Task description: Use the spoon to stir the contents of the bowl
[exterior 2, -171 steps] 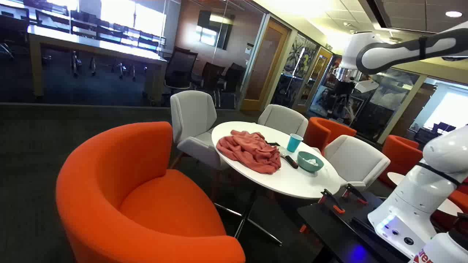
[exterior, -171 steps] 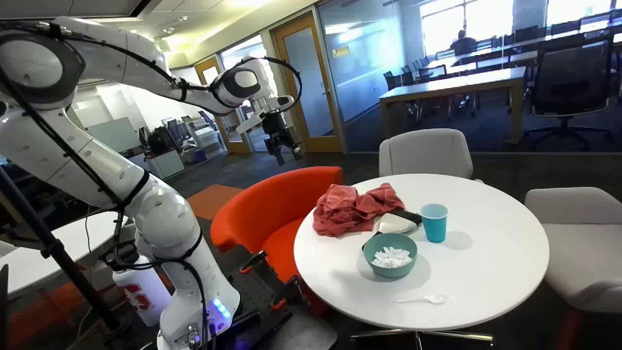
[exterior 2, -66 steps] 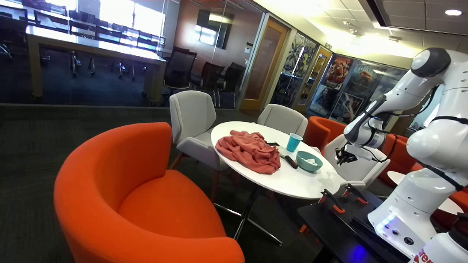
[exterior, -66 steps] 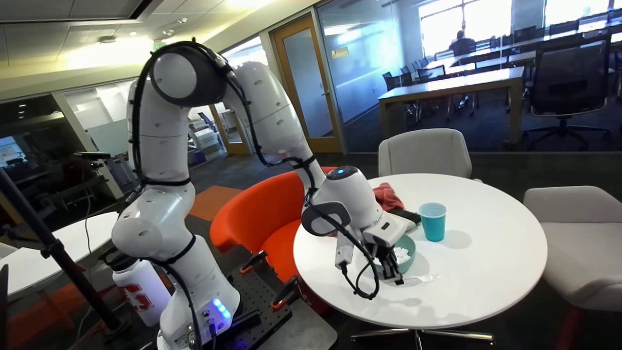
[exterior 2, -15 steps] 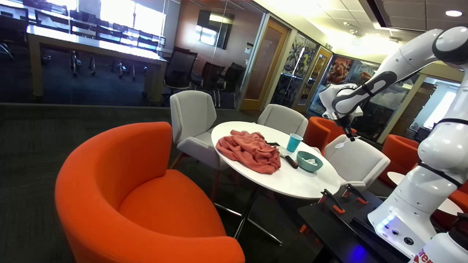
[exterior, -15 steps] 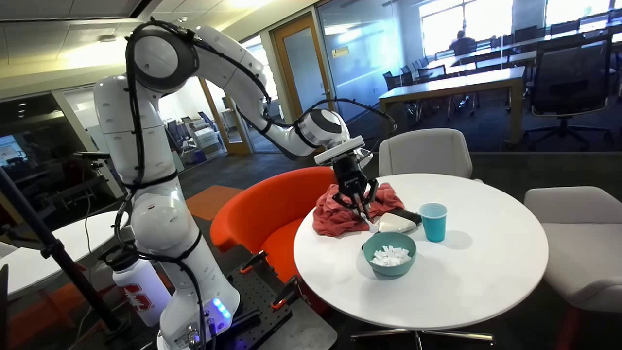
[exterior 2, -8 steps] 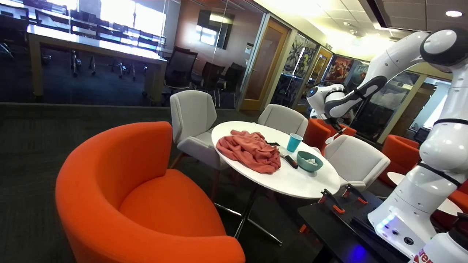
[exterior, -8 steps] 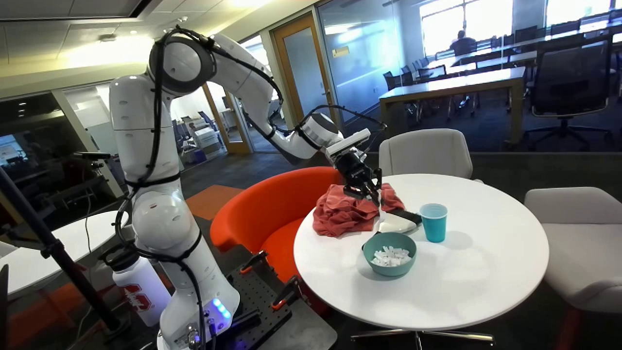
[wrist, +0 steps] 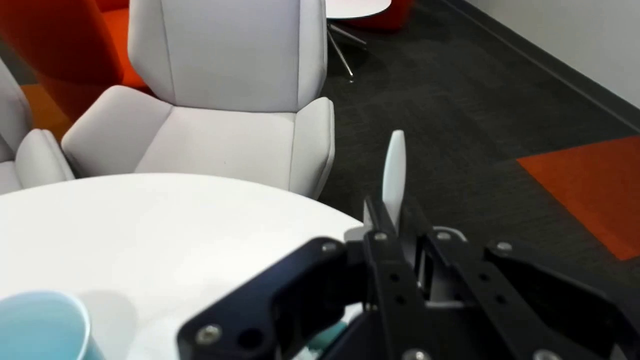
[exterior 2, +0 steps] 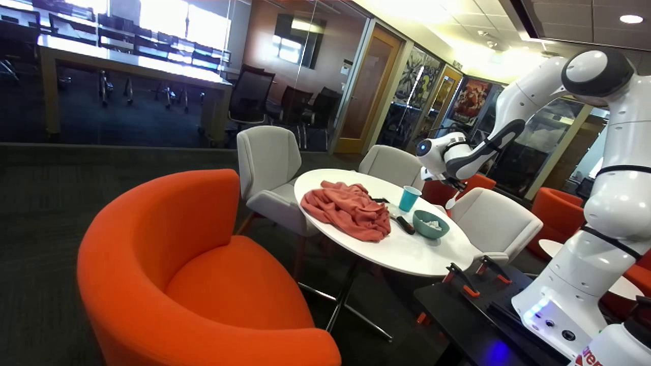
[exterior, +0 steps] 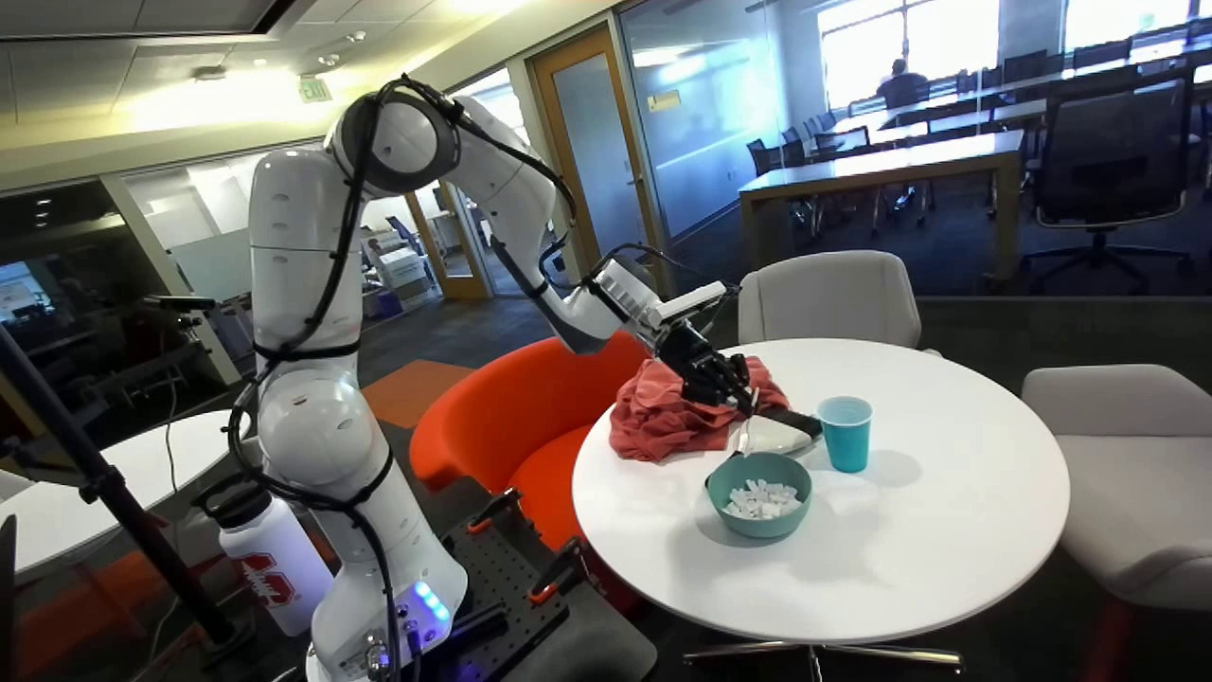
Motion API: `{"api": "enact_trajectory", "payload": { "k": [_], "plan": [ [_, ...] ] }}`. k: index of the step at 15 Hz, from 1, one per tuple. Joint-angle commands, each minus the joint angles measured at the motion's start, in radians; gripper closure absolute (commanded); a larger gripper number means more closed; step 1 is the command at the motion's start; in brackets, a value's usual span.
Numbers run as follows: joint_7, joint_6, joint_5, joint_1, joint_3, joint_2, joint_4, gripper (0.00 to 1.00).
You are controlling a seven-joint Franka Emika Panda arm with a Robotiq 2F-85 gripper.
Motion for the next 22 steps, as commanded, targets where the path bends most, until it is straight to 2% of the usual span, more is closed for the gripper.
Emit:
{"api": "enact_trajectory", "payload": {
  "k": [1, 6, 7, 12, 13, 22],
  "plan": [
    [0.035, 0.055, -0.041, 0.001, 0.009, 0.055, 0.011, 0.97],
    [0.066, 0.058, -0.030, -0.002, 0.012, 0.122, 0.024, 0.97],
    [0.039, 0.049, -0.022, 0.000, 0.016, 0.102, 0.006, 0.89],
    [0.051, 0.048, -0.022, -0.002, 0.015, 0.124, 0.018, 0.89],
    [0.077, 0.026, -0.029, 0.010, 0.012, 0.130, 0.026, 0.97],
    [0.243, 0.037, -0.056, 0.031, 0.020, 0.226, 0.050, 0.97]
  ]
}}
